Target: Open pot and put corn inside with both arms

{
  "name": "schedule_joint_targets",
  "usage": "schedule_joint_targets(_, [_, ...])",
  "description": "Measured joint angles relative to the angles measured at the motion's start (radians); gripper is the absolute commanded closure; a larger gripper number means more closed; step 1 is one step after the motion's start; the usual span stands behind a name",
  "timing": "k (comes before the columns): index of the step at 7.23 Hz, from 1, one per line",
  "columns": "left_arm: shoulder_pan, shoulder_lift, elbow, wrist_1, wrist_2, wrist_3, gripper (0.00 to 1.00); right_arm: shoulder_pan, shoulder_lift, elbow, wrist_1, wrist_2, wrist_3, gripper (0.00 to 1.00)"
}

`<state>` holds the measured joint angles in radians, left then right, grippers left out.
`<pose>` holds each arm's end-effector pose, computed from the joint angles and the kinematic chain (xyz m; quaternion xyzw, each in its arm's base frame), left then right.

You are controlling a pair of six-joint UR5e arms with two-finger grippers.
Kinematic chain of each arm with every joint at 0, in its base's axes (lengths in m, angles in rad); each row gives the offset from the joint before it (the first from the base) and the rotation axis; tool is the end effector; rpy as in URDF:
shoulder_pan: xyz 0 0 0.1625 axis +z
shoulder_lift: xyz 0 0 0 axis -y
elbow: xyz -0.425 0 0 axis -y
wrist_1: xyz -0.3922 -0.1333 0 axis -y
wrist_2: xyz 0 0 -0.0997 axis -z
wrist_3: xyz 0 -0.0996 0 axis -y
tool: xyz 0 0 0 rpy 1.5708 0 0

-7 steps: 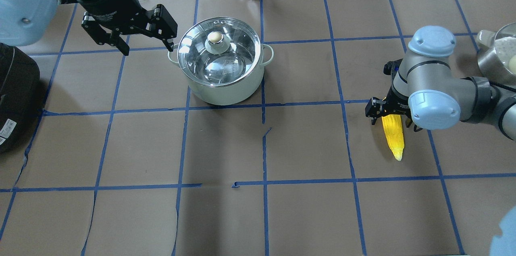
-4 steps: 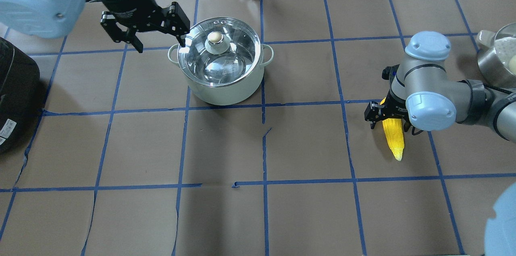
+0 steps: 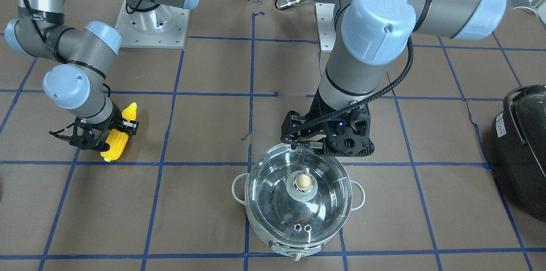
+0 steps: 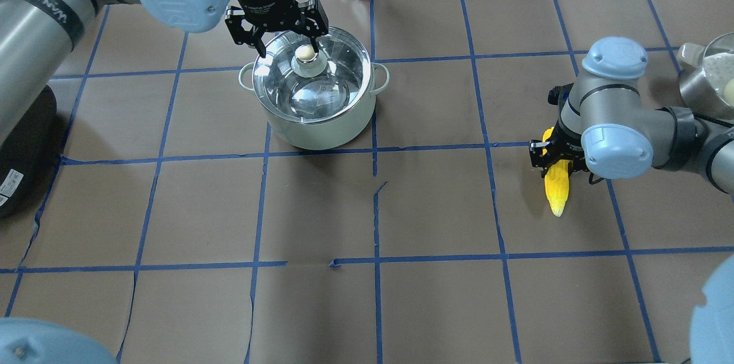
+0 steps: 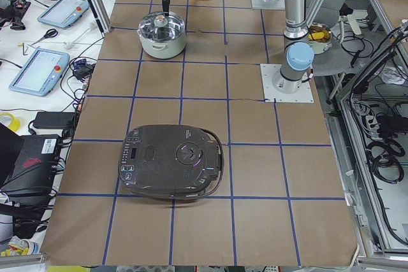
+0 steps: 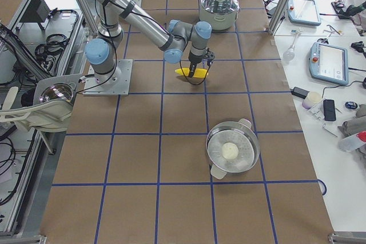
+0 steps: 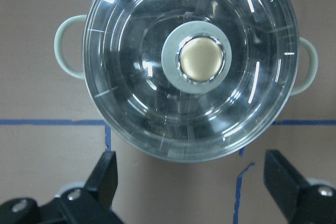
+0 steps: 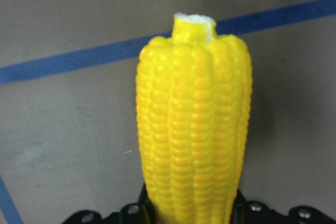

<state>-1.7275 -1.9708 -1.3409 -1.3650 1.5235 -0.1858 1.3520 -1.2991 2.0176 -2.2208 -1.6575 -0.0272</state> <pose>-0.2386 -0.6257 0.3917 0.0141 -0.9995 0.0136 0.0263 0.0127 -0.5171 0.2079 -0.0940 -0.9940 -0.0393 0.0388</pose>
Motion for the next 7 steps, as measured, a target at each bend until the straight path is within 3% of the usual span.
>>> schedule_joint_targets(3, [-0.01, -0.077, 0.0, 0.081, 0.0, -0.011, 0.0, 0.066, -0.002, -0.18, 0.086, 0.004, 0.006, 1.0])
schedule_joint_targets(4, [-0.018, -0.095, 0.0, 0.107, 0.003, -0.015, 0.18, 0.092, 0.001, -0.223, 0.104, 0.004, 0.006, 1.0])
schedule_joint_targets(5, [-0.023, -0.107, 0.0, 0.125, 0.007, -0.016, 0.54, 0.119, 0.002, -0.25, 0.109, 0.003, 0.007, 1.0])
schedule_joint_targets(6, [-0.026, -0.109, 0.001, 0.13, 0.01, -0.014, 0.78, 0.145, 0.003, -0.27, 0.11, 0.001, 0.009, 1.0])
schedule_joint_targets(7, [-0.027, -0.105, 0.002, 0.129, 0.013, -0.011, 0.84, 0.163, 0.004, -0.29, 0.111, 0.001, 0.005, 1.0])
